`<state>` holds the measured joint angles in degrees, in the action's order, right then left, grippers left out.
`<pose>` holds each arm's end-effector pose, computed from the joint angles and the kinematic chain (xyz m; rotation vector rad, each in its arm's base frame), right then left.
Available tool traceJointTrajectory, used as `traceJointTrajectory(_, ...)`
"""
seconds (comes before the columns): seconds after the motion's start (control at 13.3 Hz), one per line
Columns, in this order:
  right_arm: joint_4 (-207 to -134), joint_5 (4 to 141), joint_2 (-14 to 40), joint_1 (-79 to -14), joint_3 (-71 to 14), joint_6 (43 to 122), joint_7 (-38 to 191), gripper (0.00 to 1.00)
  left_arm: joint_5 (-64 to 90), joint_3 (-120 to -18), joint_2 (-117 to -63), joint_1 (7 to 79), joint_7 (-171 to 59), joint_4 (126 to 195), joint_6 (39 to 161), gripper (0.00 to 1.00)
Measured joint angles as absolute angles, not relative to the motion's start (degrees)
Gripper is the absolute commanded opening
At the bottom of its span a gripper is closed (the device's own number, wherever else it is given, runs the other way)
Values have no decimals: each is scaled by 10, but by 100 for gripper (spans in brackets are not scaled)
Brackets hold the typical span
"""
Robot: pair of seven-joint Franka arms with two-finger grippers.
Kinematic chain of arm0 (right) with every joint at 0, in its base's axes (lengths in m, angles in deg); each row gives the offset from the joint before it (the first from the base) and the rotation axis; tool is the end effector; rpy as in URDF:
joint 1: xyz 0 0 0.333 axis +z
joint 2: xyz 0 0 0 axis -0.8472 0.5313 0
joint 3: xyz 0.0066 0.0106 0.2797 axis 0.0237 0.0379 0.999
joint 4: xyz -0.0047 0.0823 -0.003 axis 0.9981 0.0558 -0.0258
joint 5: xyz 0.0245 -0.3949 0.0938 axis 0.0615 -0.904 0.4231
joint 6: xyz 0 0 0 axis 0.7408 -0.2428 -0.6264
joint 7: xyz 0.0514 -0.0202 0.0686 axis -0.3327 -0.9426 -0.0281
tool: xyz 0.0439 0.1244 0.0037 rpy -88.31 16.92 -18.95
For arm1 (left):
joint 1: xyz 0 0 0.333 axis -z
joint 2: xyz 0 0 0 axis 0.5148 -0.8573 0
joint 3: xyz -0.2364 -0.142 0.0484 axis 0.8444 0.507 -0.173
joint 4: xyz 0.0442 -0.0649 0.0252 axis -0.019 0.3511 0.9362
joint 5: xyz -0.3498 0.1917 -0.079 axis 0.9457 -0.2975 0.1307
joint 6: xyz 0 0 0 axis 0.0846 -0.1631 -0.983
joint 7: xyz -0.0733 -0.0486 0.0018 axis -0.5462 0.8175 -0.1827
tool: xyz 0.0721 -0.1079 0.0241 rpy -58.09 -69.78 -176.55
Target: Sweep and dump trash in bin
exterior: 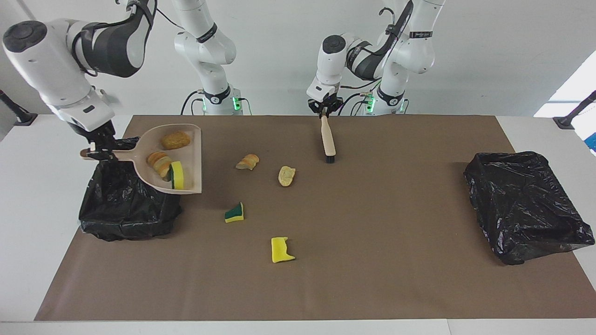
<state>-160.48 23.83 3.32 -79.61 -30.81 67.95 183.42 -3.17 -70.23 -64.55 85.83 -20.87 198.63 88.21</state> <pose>0.5760 -0.2156 0.4992 1.8569 2.2770 -0.3763 0.2326 -0.3645 0.2815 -3.1252 0.0107 0.2204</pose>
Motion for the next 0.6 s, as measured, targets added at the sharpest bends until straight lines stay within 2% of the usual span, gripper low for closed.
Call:
traceJointTrajectory(0.07,-1605,217,33,-798,-308,686,1832,0,-32,-703,-646,857,-212,1986,881,52)
traceJointTrajectory(0.15,-1605,191,33,-799,-308,689,1820,0,-32,-704,-647,854,-216,1986,880,68)
traceJointTrajectory(0.22,-1605,163,33,-799,-307,690,1797,0,-32,-706,-648,850,-221,1986,879,94)
traceJointTrajectory(0.3,-1605,135,33,-798,-305,691,1766,0,-32,-706,-650,845,-226,1984,877,100)
traceJointTrajectory(0.6,-1615,49,28,-776,-301,690,1638,0,-55,-710,-680,794,-271,1906,840,100)
